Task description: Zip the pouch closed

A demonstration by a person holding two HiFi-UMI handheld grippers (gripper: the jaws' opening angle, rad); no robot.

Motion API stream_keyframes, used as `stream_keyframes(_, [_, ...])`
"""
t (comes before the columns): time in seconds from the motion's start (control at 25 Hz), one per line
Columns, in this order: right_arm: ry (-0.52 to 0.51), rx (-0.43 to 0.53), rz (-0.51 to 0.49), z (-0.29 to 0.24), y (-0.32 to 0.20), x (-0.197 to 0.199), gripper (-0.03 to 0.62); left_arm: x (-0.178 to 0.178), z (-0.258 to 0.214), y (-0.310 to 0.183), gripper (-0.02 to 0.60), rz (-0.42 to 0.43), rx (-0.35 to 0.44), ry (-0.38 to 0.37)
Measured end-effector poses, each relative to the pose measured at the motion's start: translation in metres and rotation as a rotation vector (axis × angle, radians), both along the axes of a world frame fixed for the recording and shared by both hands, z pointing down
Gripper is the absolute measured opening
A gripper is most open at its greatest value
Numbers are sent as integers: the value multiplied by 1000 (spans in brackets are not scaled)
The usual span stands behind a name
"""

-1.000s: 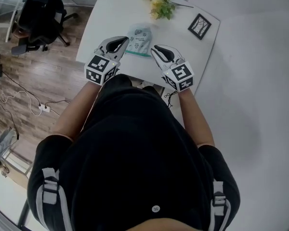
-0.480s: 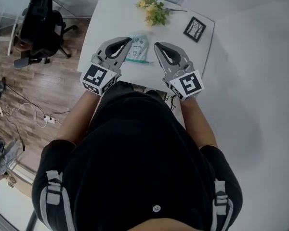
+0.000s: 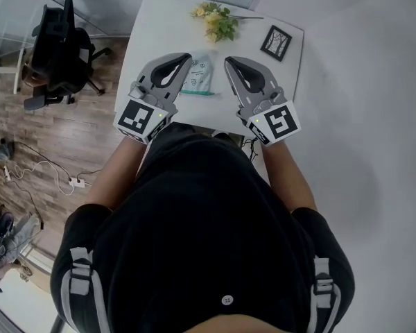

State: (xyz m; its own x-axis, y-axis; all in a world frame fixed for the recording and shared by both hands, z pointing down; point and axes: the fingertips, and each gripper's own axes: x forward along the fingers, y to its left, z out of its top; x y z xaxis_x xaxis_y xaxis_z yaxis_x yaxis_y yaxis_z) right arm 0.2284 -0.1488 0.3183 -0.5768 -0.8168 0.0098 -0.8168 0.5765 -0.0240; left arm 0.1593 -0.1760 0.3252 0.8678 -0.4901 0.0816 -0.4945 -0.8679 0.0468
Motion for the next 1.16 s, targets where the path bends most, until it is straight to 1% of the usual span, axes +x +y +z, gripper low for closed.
stream_keyframes(0.08, [9, 9, 2, -5, 0, -1, 11, 0, -2, 1, 8, 3, 15, -12])
stream_keyframes(0.36, [25, 26, 6, -17, -1, -5, 11, -2, -12, 2, 8, 18, 32, -7])
stream_keyframes(0.68, [26, 20, 17, -16, -1, -7, 11, -8, -11, 0, 8, 4, 27, 4])
stream_keyframes(0.84, [24, 14, 28, -14, -1, -8, 11, -11, -9, 3, 8, 15, 4, 8])
stream_keyframes(1.16, [27, 3, 58, -11, -3, -7, 11, -16, -4, -1, 8, 5, 6, 10])
